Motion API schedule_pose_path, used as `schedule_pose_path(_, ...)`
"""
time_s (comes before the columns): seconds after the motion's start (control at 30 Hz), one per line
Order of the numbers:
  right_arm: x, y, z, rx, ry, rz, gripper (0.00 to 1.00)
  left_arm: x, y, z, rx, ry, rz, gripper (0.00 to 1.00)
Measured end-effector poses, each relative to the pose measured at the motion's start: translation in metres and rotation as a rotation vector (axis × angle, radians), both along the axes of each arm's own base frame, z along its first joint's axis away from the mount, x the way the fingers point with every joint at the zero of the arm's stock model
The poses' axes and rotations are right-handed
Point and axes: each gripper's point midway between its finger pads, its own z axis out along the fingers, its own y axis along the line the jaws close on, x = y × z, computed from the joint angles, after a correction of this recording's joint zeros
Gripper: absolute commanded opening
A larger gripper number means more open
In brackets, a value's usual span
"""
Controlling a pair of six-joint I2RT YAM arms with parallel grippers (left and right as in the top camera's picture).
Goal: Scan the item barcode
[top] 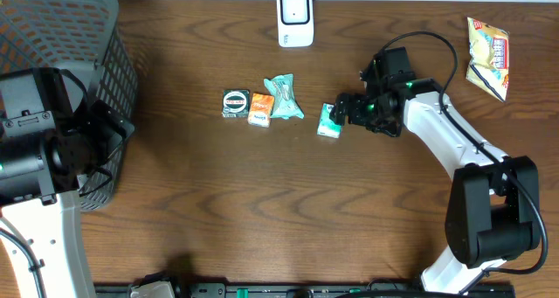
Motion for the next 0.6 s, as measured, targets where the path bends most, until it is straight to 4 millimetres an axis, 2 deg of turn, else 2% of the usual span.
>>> schedule_pose_path(0.3,0.005,-0.001,-0.004,-0.012,-0.032,-0.005,0.99,0.000,0.000,0.000,0.000,0.000,0.000,0.98)
schedule_pose_path(0.47,0.012,0.000,-0.010,0.000,-0.078,-0.010,0.89,0.000,0.000,0.000,0.000,0.000,0.000,0.98)
schedule_pose_path(0.5,0.012,0.000,-0.013,0.002,-0.084,-0.013,0.82,0.000,0.000,0.000,0.000,0.001,0.000,0.98)
schedule_pose_path(0.53,0.012,0.001,-0.015,0.006,-0.090,-0.018,0.79,0.000,0.000,0.000,0.000,0.000,0.000,0.98)
schedule_pose_path(0.6,0.014,0.002,-0.019,0.015,-0.105,-0.036,0.77,0.000,0.000,0.000,0.000,0.000,0.000,0.98)
